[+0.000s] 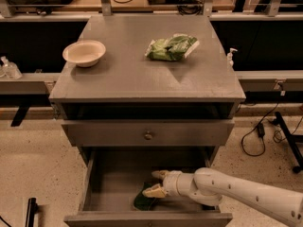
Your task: Pick sponge from middle drawer and place on counter
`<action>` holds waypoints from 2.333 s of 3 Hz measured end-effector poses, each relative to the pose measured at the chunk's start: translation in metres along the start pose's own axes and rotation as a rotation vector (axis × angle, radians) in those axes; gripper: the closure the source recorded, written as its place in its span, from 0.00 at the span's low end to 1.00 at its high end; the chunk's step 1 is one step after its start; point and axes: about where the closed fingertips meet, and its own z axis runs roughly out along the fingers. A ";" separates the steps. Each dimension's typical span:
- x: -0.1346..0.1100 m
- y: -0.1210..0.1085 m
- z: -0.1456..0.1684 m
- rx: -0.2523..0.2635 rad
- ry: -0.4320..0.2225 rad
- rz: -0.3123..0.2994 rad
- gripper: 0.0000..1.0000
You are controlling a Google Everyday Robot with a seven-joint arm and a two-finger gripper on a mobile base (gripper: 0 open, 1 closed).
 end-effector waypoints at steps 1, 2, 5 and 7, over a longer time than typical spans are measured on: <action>-0.005 -0.003 -0.014 0.003 -0.040 -0.012 0.01; -0.003 -0.002 -0.017 -0.014 -0.039 -0.053 0.00; 0.006 0.002 0.003 -0.059 0.042 -0.204 0.00; 0.008 -0.004 0.017 -0.051 0.045 -0.199 0.40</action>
Offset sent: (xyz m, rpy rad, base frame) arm -0.0054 -0.0207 0.0106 -0.0011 -0.0794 0.0872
